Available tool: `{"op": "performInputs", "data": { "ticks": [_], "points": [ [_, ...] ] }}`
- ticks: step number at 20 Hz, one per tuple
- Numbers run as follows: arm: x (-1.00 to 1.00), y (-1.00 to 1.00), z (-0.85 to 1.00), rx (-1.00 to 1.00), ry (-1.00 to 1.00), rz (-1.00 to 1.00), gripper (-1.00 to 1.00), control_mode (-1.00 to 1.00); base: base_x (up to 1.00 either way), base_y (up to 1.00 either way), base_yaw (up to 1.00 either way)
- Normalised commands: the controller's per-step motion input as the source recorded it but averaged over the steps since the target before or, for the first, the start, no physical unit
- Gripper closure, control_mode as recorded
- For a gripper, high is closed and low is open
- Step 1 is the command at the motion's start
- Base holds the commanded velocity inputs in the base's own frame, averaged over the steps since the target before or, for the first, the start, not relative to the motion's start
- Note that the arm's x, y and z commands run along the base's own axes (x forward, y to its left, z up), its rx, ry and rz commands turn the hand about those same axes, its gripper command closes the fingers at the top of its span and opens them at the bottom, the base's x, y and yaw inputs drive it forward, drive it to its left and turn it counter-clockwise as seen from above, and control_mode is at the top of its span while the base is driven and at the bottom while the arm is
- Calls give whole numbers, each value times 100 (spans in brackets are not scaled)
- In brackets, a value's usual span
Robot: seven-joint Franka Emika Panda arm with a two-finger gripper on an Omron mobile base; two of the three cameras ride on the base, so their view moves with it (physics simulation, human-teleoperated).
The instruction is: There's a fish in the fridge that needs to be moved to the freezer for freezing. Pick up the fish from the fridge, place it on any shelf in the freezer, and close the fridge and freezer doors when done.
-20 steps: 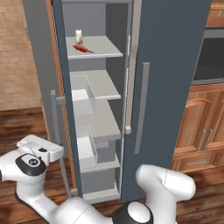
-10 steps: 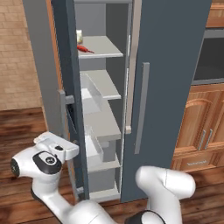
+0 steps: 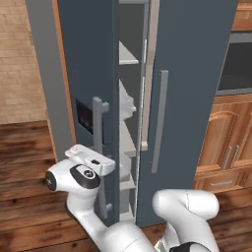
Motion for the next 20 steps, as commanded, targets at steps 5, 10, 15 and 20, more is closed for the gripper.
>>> {"op": "performInputs", "data": {
  "ticks": [5, 10, 15, 20],
  "points": [
    [22, -64, 0, 4, 0, 0, -100, -100, 0, 0, 0],
    [24, -50, 0, 4, 0, 0, -100, -100, 0, 0, 0],
    [33, -37, 0, 1, 0, 0, -100, -100, 0, 0, 0],
    [36, -49, 0, 0, 0, 0, -100, -100, 0, 0, 0]
  ]
}}
